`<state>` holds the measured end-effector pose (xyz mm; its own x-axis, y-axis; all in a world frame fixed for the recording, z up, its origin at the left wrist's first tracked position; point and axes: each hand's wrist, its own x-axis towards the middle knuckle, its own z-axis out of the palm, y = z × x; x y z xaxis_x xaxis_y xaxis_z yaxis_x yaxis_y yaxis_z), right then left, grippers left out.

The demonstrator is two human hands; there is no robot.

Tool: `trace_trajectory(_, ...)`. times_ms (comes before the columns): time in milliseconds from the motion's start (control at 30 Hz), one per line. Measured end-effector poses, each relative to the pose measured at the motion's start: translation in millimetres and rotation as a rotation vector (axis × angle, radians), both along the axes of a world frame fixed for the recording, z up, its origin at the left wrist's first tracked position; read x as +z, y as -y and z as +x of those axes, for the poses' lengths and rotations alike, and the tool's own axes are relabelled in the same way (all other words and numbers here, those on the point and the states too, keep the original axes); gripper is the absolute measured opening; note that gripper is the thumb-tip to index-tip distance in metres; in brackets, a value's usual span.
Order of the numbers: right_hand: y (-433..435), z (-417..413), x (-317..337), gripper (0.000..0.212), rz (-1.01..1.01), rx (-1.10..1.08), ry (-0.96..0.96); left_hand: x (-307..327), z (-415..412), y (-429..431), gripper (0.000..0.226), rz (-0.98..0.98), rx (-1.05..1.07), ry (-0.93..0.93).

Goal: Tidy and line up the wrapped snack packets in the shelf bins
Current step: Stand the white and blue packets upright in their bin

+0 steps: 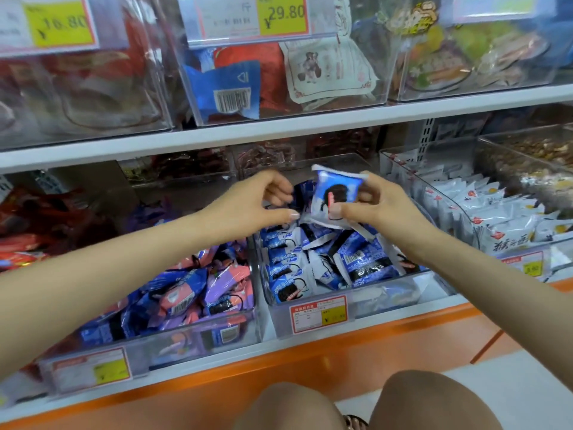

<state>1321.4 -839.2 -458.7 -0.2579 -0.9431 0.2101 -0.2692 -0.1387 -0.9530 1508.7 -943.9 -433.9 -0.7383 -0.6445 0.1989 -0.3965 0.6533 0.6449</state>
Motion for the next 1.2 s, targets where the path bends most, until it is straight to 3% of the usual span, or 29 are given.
trace_trajectory(67, 3.8, 0.6, 0.1, 0.019, 0.149, 0.156, -0.24, -7.2, 20.7, 6.0, 0.024, -0.145, 0.079, 0.031)
trace_trajectory(200, 23.2, 22.6, -16.6, 0.027, 0.302, 0.399, -0.987, -24.6, 46.7, 9.5, 0.018, -0.25, 0.113, 0.091)
trace_trajectory(300, 38.1, 40.3, -29.5, 0.038, 0.32, 0.49, -1.267, -33.1, 53.9, 7.3, 0.018, -0.306, 0.103, 0.098)
trace_trajectory(533, 50.0, 51.3, -39.5, 0.03, 0.328, 0.602, -1.402, -37.9, 56.1, 5.3, 0.017, -0.283, 0.068, 0.045)
trace_trajectory(733, 48.3, 51.3, -51.3, 0.022, 0.232, 0.547, -1.397, -37.3, 52.3, 5.6, 0.014, -0.237, 0.087, 0.035)
trace_trajectory(1000, 51.5, 41.2, -45.9, 0.038, 0.292, 0.507, -1.264, -34.4, 53.1, 7.0, 0.012, -0.196, 0.106, 0.014)
trace_trajectory(1200, 48.8, 43.3, -46.6, 0.039, 0.221, 0.469, -1.34, -33.5, 54.0, 3.1, 0.011, -0.228, 0.097, 0.035)
